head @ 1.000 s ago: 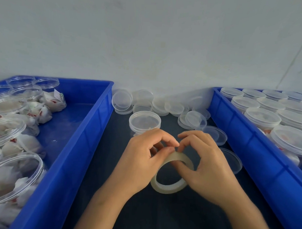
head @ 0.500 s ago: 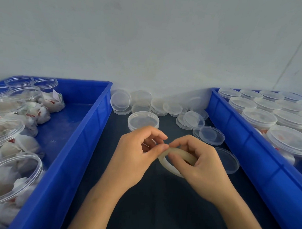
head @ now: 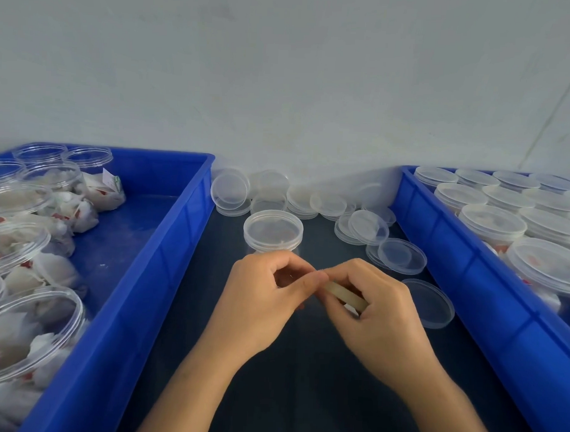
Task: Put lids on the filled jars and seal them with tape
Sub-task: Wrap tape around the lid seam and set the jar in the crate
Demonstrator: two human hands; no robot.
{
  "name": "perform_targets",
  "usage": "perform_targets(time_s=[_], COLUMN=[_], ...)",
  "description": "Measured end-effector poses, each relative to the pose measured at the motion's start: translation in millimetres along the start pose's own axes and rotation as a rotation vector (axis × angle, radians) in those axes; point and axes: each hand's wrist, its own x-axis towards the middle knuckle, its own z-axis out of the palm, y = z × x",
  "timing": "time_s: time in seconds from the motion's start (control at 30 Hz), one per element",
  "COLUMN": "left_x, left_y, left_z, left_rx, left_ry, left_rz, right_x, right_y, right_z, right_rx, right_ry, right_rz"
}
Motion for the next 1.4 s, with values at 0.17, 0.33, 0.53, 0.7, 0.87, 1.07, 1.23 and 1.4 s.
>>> perform_targets(time_s=[0.17, 0.33, 0.53, 0.7, 0.87, 1.07, 1.23, 1.4], left_x=[2.5, 2.5, -0.4, -3.0, -2.5, -1.1, -0.7, 0.9], left_y=[-4.9, -6.9, -2.6, 3.7, 4.3, -0.3, 0.3, -7.6], left_z=[-1.6, -0.8, 5.3, 9.7, 7.8, 6.2, 0.8, -5.1], left_rx=[-0.015, -0.069, 0.044, 0.117, 0.211, 0.176, 0.284, 0.236], left_ry=[-0.046, -0.030, 0.021, 0.074, 0.171, 0.198, 0.223, 0.389], left_rz=[-0.061, -0.112, 0.008, 0.126, 0.224, 0.223, 0.320, 0.385], right_x=[-0.6, -3.3, 1.8, 4.3, 6.5, 3.5, 3.4, 2.5], right_y=[1.6, 0.5, -10.3, -19.8, -16.0, -6.4, -7.1, -10.1], right_z=[1.3, 0.8, 1.6, 3.8, 5.7, 10.1, 12.7, 12.7], right_rx=[-0.073, 0.095, 0.562, 0.779, 0.562, 0.054, 0.017, -0.076], right_ry=[-0.027, -0.109, -0.211, -0.236, -0.145, 0.001, 0.000, 0.057], right_rz=[-0.041, 0.142, 0.436, 0.461, 0.451, 0.280, 0.271, 0.259])
